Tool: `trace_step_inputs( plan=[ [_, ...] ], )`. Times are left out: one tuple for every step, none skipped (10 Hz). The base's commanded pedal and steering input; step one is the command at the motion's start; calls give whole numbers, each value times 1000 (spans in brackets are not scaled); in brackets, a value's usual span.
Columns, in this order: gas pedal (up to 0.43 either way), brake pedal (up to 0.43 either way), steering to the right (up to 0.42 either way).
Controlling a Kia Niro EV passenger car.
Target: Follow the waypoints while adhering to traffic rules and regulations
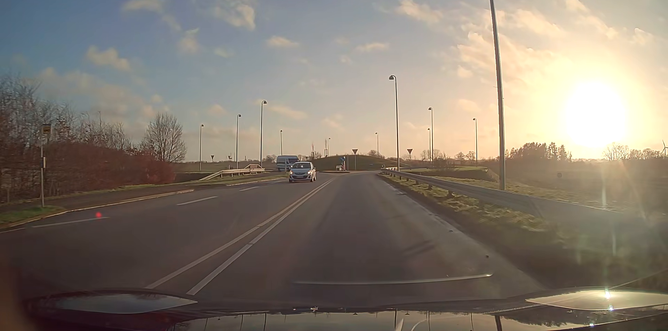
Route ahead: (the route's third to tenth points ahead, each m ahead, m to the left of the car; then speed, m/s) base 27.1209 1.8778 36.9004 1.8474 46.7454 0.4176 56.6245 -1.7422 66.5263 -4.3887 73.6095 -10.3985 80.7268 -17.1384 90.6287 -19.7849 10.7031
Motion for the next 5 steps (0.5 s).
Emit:
trace_step_inputs(
  plan=[
    [118,0,5],
    [118,0,5],
    [118,0,5],
    [118,0,5],
    [118,0,5]
  ],
)
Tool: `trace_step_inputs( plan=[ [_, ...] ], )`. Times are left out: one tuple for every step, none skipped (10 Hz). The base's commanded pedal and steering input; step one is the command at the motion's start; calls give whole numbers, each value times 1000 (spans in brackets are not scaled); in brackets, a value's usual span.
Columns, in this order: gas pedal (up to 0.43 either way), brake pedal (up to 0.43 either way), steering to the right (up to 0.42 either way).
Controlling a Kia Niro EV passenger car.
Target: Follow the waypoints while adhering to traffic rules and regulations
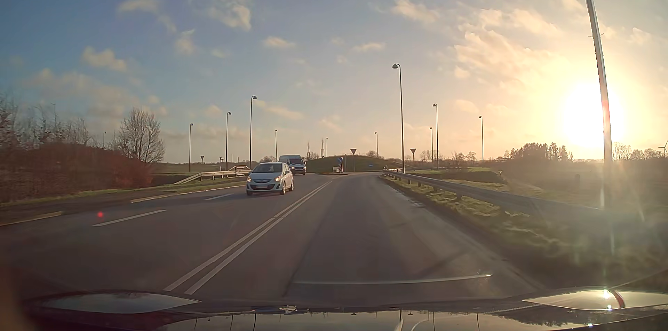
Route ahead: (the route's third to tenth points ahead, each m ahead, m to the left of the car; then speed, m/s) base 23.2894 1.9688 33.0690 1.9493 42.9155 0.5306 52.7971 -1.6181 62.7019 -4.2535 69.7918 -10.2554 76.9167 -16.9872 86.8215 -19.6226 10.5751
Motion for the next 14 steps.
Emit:
trace_step_inputs(
  plan=[
    [118,0,6],
    [118,0,5],
    [118,0,5],
    [118,0,5],
    [118,0,5],
    [110,0,5],
    [110,0,5],
    [110,0,5],
    [110,0,5],
    [110,0,5],
    [87,0,5],
    [79,0,5],
    [79,0,5],
    [79,0,5]
  ],
)
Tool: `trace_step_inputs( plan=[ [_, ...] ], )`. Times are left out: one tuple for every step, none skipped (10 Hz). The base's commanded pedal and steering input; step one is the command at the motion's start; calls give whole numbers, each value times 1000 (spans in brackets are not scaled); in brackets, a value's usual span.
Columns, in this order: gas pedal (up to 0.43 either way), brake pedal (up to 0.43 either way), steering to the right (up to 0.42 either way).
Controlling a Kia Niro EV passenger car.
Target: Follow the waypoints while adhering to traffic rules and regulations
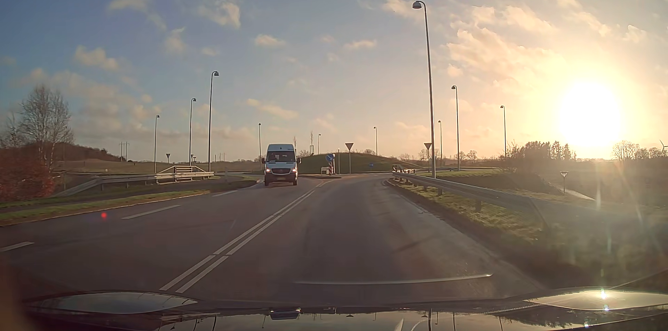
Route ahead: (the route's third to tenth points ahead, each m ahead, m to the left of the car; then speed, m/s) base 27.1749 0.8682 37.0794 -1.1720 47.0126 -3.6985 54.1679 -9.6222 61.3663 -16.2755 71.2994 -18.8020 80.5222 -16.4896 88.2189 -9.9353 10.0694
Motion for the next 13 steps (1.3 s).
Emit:
trace_step_inputs(
  plan=[
    [79,0,5],
    [79,0,5],
    [79,0,5],
    [67,0,5],
    [67,0,5],
    [67,0,5],
    [67,0,5],
    [59,0,5],
    [59,0,5],
    [67,0,5],
    [67,0,5],
    [67,0,6],
    [79,0,8]
  ],
)
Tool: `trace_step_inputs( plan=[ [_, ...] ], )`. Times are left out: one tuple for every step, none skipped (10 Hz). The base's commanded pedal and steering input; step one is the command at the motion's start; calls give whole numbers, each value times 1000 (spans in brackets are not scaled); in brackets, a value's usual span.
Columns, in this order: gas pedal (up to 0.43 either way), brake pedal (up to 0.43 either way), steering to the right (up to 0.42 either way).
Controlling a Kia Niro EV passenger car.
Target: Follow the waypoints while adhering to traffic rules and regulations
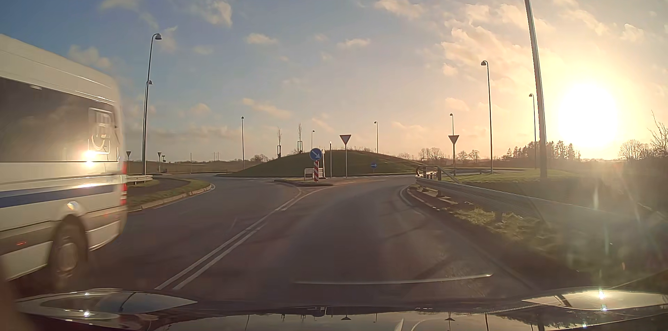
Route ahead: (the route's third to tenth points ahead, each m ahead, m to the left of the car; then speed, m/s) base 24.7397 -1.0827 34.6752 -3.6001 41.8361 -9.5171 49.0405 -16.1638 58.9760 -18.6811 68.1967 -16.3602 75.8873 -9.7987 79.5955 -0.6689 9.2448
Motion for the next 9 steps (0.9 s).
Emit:
trace_step_inputs(
  plan=[
    [79,0,10],
    [79,0,12],
    [79,0,14],
    [79,0,14],
    [98,0,14],
    [110,0,14],
    [110,0,14],
    [110,0,15],
    [110,0,18]
  ],
)
